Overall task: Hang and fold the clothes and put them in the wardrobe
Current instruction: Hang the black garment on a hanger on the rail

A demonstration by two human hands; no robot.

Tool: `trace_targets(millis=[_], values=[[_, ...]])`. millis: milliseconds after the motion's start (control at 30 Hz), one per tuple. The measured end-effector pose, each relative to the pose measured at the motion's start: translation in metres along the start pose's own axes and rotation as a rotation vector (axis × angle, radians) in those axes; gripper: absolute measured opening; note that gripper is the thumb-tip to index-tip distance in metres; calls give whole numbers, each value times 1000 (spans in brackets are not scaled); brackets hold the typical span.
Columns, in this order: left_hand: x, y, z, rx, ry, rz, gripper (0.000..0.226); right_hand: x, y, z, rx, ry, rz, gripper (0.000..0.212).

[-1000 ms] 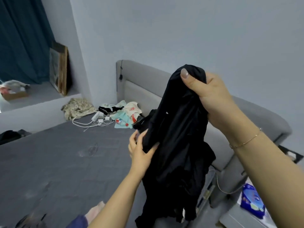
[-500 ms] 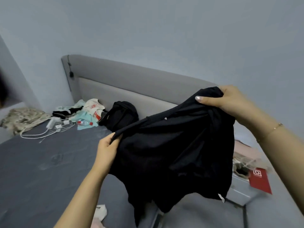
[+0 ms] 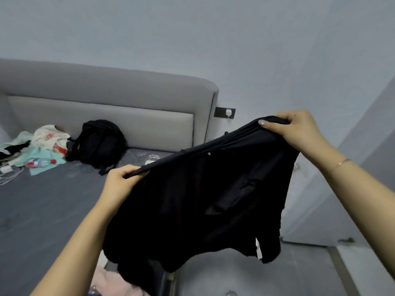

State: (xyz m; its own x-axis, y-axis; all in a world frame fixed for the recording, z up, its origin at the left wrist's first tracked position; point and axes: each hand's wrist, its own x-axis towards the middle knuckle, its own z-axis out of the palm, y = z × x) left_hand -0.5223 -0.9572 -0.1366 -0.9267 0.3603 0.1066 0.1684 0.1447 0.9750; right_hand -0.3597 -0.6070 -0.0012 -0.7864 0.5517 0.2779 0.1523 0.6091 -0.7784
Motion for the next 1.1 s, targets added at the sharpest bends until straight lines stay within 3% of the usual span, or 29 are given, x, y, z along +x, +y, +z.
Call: trace_targets(millis=[133, 300, 400, 567, 633, 667, 733, 767, 800, 900, 1000, 1067, 1100], values=[[2, 25, 42, -121, -109, 20, 7, -22, 27, -44, -256, 194, 16, 63], [10, 72, 118, -250, -348, -55, 35, -57, 70, -118, -414, 266, 212, 45], [8, 107, 182, -294, -509, -76, 44, -86, 96, -175, -482, 166, 312, 41], [-21, 165, 298, -281, -810, -41, 36, -150, 135, -253, -608, -173, 504, 42], [-40, 188, 342, -234, -937, -2, 37, -172, 151, -266, -565, -186, 520, 37], [-51, 199, 362, -214, -1012, 23, 35, -183, 156, -265, -474, -175, 520, 50], [-73, 217, 402, -170, -1150, 80, 32, -200, 171, -256, -249, -127, 464, 95], [-83, 224, 421, -150, -1202, 106, 32, -207, 179, -250, -195, -100, 424, 102], [-91, 229, 439, -131, -1246, 130, 34, -213, 188, -245, -166, -73, 362, 93], [-110, 243, 483, -85, -1336, 196, 42, -221, 214, -243, -210, 109, 225, 26], [-104, 249, 521, -48, -1397, 242, 24, -233, 230, -268, -3, 350, 266, 25], [-87, 246, 548, 183, -1413, 452, 11, -243, 233, -295, 213, 481, 323, 24], [-78, 242, 564, 355, -1388, 601, 19, -246, 234, -310, 290, 534, 332, 24]])
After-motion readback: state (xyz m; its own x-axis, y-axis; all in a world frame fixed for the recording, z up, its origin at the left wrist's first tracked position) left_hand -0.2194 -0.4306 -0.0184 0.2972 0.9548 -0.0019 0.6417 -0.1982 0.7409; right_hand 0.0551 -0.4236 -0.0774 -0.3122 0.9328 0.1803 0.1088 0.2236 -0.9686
